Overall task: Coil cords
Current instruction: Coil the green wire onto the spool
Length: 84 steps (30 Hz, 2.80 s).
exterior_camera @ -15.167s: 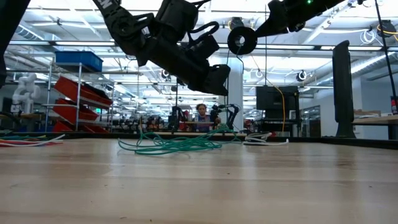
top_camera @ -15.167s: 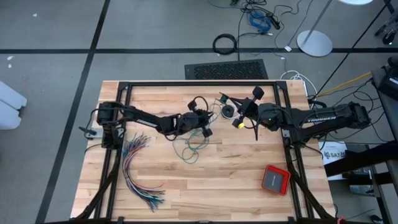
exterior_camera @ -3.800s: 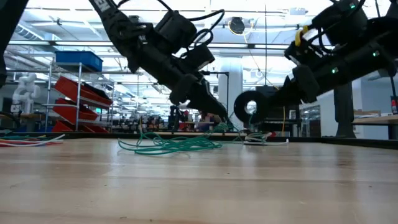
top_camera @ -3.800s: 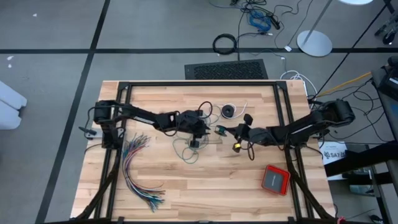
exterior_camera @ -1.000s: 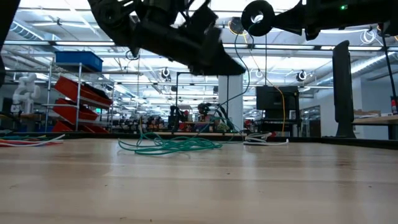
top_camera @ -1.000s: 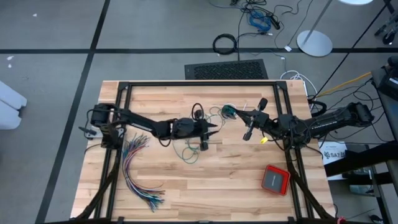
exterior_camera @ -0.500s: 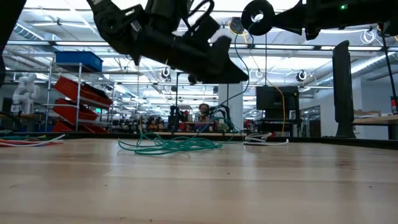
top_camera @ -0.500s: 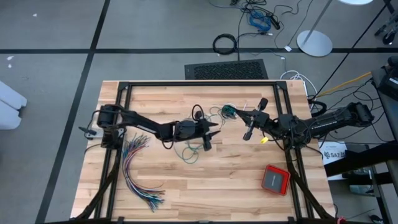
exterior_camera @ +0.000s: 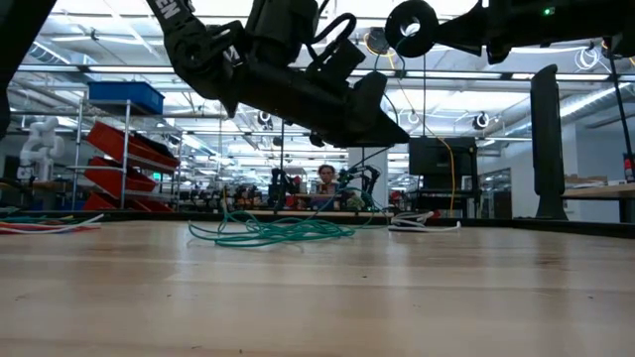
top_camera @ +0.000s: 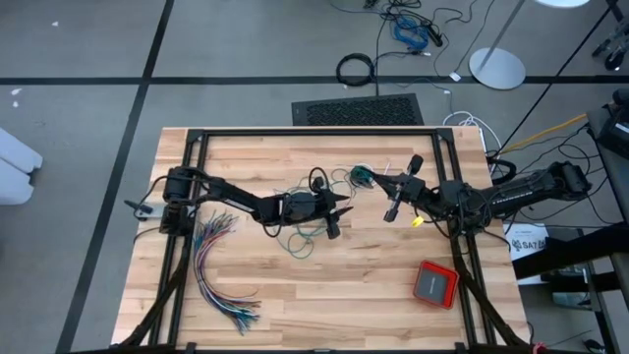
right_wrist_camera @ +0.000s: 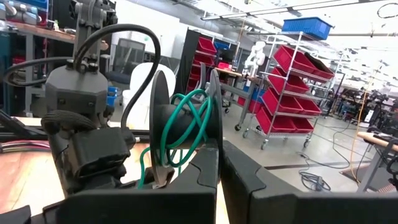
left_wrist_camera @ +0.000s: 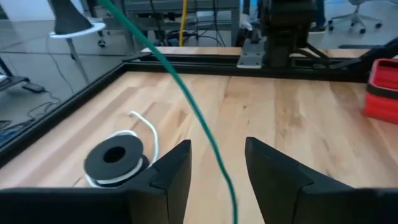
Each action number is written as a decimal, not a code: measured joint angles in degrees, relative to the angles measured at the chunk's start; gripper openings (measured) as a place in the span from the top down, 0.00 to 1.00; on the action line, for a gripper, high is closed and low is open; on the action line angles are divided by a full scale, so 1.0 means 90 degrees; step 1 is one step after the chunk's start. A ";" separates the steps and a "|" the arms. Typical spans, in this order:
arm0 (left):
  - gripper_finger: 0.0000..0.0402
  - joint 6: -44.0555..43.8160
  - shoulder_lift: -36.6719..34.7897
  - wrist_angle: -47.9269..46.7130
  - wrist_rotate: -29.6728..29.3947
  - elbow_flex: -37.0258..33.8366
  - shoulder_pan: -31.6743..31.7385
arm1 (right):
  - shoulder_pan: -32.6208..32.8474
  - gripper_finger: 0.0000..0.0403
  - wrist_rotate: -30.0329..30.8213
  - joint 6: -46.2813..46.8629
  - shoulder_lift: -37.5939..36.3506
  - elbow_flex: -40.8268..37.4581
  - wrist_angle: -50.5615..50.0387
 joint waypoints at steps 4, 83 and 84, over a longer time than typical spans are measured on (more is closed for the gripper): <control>0.64 0.0033 0.0000 -0.0032 -0.0065 0.0000 -0.0005 | 0.0000 1.00 -0.0001 0.0032 0.0000 0.0000 -0.0063; 1.00 0.0675 0.0041 -0.1353 0.0113 0.0923 0.0260 | -0.0594 1.00 -0.0186 0.0557 0.2841 0.0170 0.3050; 1.00 0.0675 0.0041 -0.1364 0.0113 0.0923 0.0265 | -0.0625 1.00 -0.0187 0.0547 0.2958 0.0270 0.3063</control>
